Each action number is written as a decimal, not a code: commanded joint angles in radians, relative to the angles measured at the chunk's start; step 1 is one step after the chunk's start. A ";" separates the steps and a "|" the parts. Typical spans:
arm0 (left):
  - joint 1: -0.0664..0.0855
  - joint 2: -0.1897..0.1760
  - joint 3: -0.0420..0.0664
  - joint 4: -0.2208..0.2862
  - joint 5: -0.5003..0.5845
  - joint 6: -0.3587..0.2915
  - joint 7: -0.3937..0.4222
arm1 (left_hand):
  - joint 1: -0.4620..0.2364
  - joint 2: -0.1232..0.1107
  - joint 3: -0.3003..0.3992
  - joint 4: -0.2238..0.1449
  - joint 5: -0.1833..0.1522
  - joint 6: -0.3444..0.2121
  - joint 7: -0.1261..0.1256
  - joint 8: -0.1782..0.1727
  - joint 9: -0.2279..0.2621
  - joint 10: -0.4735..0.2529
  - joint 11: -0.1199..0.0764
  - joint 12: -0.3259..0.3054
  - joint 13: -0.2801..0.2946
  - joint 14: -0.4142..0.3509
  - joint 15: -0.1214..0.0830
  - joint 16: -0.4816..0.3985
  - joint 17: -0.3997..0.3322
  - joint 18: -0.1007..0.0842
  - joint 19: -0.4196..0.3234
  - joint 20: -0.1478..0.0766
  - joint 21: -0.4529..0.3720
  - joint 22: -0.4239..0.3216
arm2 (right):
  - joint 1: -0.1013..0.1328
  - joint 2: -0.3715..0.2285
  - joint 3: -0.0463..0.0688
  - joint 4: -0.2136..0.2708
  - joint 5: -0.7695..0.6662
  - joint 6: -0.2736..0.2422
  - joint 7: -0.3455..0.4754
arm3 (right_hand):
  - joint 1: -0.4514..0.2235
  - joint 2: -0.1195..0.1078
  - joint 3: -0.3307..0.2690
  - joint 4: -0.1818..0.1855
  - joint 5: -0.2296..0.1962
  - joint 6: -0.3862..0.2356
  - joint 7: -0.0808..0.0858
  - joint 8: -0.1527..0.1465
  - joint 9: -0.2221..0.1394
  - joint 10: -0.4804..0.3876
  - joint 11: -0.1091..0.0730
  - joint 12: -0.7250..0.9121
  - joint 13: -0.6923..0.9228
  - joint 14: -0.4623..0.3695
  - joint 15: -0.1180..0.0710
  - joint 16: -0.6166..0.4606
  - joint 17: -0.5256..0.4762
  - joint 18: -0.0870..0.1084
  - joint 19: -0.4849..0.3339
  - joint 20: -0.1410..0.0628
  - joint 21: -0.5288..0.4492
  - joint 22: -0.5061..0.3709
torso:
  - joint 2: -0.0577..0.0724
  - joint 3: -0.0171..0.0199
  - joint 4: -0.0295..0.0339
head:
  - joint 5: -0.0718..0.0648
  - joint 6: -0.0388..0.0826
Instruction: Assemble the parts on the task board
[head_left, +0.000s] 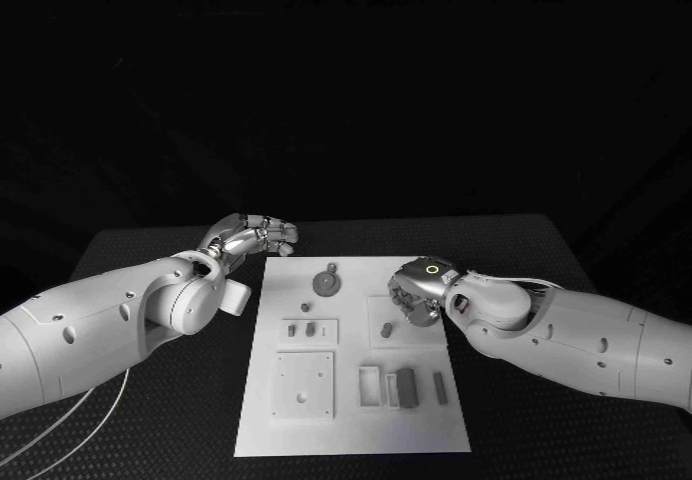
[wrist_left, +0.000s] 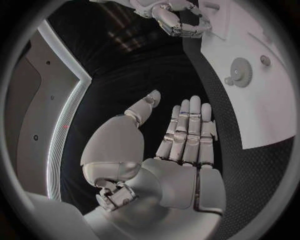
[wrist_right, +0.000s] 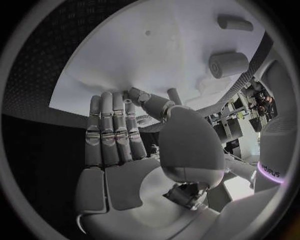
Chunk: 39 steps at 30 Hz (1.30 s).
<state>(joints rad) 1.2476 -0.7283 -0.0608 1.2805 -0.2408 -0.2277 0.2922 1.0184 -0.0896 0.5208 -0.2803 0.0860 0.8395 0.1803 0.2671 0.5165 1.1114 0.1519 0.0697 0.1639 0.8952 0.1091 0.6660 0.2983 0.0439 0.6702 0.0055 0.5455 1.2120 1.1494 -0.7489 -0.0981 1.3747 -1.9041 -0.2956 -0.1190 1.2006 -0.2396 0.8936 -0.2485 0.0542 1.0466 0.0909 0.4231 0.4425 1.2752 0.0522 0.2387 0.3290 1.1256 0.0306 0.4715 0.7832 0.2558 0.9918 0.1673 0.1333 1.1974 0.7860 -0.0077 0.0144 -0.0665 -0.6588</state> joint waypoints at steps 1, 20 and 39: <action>0.001 0.000 0.001 0.002 0.006 0.008 0.002 | 0.011 0.002 -0.004 0.000 -0.003 -0.005 0.002 0.006 -0.001 -0.001 -0.001 0.007 -0.001 0.008 -0.002 -0.007 0.001 0.002 0.006 0.002 -0.007 0.002 | -0.018 0.000 -0.013 0.006 -0.018 0.054 0.006 | 0.004 0.003 0.008 -0.001 0.004 0.010 0.001 0.005 0.003 0.015 -0.005 0.005 0.007 0.007 -0.002 0.000 0.005 0.006 0.009 0.000 0.006 0.001 | 0.000 -0.0001 0.0000 | 0.000 0.000; 0.001 0.003 0.001 -0.005 0.006 0.006 0.001 | 0.010 0.004 -0.005 0.002 -0.002 -0.005 0.002 0.007 -0.002 0.000 -0.001 0.007 -0.004 0.011 -0.002 -0.010 0.005 0.002 0.008 0.002 -0.008 0.003 | -0.018 -0.018 -0.010 0.026 -0.008 -0.015 -0.003 | 0.002 -0.002 0.019 -0.002 -0.003 0.017 -0.002 0.006 0.012 0.022 -0.009 0.007 0.024 0.021 -0.006 -0.006 0.021 0.006 0.022 -0.005 0.011 0.004 | 0.000 0.0014 -0.0016 | 0.002 0.003; 0.001 0.003 0.001 -0.011 0.006 0.005 0.001 | 0.010 0.004 -0.007 0.002 -0.002 -0.008 0.002 0.007 -0.003 0.000 -0.001 0.008 -0.007 0.013 -0.002 -0.013 0.008 0.002 0.010 0.002 -0.009 0.004 | -0.016 -0.029 0.010 0.039 0.034 -0.016 0.011 | 0.001 -0.005 0.023 0.002 -0.004 0.017 -0.003 0.006 0.017 0.023 -0.010 0.007 0.030 0.025 -0.008 -0.009 0.027 0.006 0.026 -0.007 0.012 0.005 | 0.000 0.0009 -0.0015 | 0.000 0.006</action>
<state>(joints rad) 1.2476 -0.7270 -0.0610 1.2678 -0.2405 -0.2281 0.2870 1.0225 -0.0855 0.5182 -0.2777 0.0860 0.8395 0.1803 0.2703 0.5148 1.1114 0.1519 0.0733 0.1584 0.8988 0.1055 0.6582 0.3052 0.0437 0.6738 0.0092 0.5419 1.2147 1.1343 -0.7788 -0.0881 1.4080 -1.8842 -0.3286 -0.1310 1.2005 -0.2397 0.9136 -0.2470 0.0541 1.0553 0.0889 0.4287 0.4583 1.2927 0.0409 0.2425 0.3579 1.1399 0.0232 0.4677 0.8091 0.2558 1.0110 0.1623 0.1391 1.2013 0.7861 -0.0072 0.0131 -0.0665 -0.6535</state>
